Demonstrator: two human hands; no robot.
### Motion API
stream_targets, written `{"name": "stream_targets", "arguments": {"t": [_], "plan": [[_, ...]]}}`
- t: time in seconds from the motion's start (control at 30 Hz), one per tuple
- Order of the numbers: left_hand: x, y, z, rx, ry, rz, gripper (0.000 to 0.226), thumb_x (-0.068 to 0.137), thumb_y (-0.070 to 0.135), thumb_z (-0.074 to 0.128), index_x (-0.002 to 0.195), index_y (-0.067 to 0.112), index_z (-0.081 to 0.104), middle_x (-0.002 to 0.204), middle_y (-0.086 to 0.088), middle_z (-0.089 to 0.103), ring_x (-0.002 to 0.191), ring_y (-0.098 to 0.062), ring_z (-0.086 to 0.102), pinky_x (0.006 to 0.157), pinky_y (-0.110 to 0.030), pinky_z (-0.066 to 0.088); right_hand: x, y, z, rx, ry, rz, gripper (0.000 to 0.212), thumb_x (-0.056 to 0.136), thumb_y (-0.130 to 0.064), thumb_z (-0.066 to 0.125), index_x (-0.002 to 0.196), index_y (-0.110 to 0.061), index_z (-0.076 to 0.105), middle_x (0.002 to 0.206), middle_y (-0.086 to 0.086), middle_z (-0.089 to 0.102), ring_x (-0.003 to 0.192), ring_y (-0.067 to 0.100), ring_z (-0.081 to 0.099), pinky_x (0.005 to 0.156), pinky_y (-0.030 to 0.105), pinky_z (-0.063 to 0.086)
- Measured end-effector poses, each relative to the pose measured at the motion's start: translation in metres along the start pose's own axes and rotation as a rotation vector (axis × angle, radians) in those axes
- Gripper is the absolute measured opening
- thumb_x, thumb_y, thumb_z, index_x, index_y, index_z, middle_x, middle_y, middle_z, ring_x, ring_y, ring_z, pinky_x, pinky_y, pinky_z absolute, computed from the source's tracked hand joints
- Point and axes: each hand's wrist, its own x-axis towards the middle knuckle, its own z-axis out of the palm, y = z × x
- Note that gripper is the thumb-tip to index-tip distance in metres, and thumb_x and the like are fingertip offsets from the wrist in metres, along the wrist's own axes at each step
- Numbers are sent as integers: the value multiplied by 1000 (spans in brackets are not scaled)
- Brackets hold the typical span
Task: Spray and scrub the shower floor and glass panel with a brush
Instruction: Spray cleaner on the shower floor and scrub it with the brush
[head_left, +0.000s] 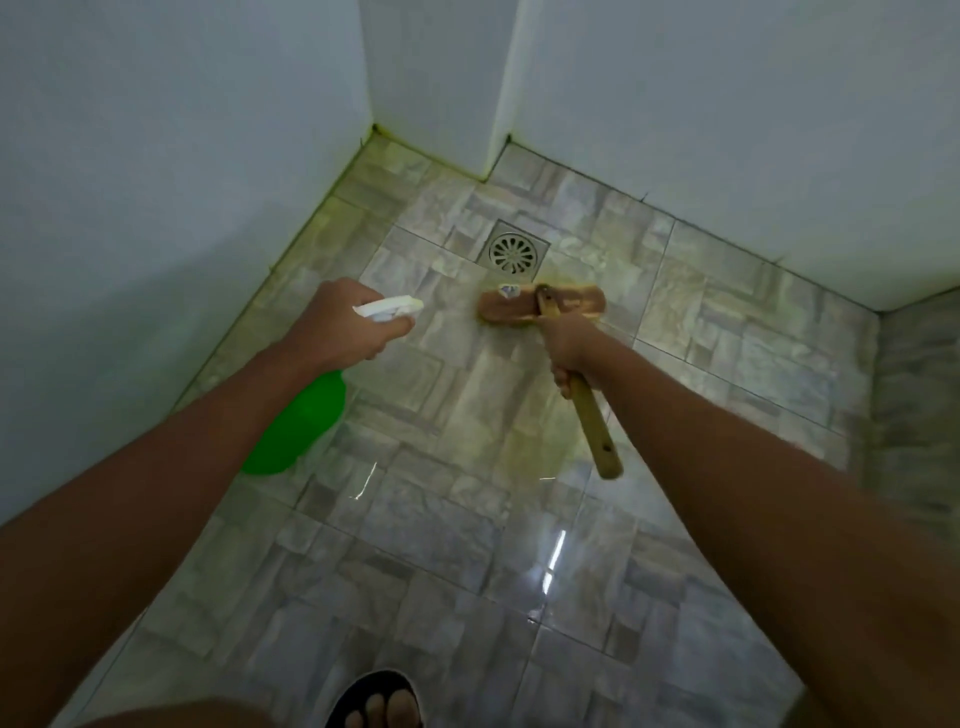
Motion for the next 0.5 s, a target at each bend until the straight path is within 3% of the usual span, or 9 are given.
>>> {"name": "stream_targets", "arguments": {"t": [0.1, 0.17, 0.23, 0.33, 0.4, 0.5], "plan": [[6, 3, 8, 36, -74, 44, 34, 83, 26, 86, 62, 4, 70, 57, -10, 68, 45, -4, 52, 50, -18, 40, -18, 52, -13, -39, 11, 78, 38, 106, -35, 33, 79, -11, 43, 60, 12, 46, 40, 21, 44, 43, 30, 47], [10, 5, 13, 66, -120, 91, 44, 81, 30, 88, 57, 13, 56, 54, 4, 50, 47, -4, 41, 52, -25, 29, -40, 79, -21, -65, 25, 99, 38, 107, -30, 32, 75, -12, 42, 62, 13, 45, 42, 22, 44, 48, 35, 50], [12, 8, 17, 75, -128, 123, 48, 80, 33, 89, 58, 19, 49, 57, 6, 39, 50, -5, 35, 54, -28, 25, -67, 105, -21, -72, 22, 166, 39, 106, -36, 32, 76, -13, 42, 63, 12, 45, 43, 21, 43, 44, 31, 47], [13, 13, 24, 56, -104, 156, 43, 80, 33, 90, 60, 19, 55, 57, 6, 42, 51, -4, 37, 51, -21, 28, -108, 129, 3, -217, -44, 217, 37, 106, -31, 33, 71, -21, 36, 68, 9, 51, 44, 20, 53, 42, 32, 49], [15, 15, 27, 48, -87, 186, 37, 81, 33, 89, 67, 10, 64, 62, 1, 47, 57, -7, 40, 54, -23, 31, -130, 132, 25, -231, -112, 236, 28, 106, -17, 37, 78, -15, 40, 80, 11, 54, 46, 22, 58, 43, 36, 53], [20, 16, 28, 49, -63, 218, 45, 80, 40, 88, 82, -2, 71, 69, -9, 54, 65, -16, 45, 62, -31, 34, -134, 109, 46, -155, -134, 120, 13, 107, -15, 33, 102, -12, 45, 98, 17, 50, 94, 35, 63, 85, 45, 55]]}}
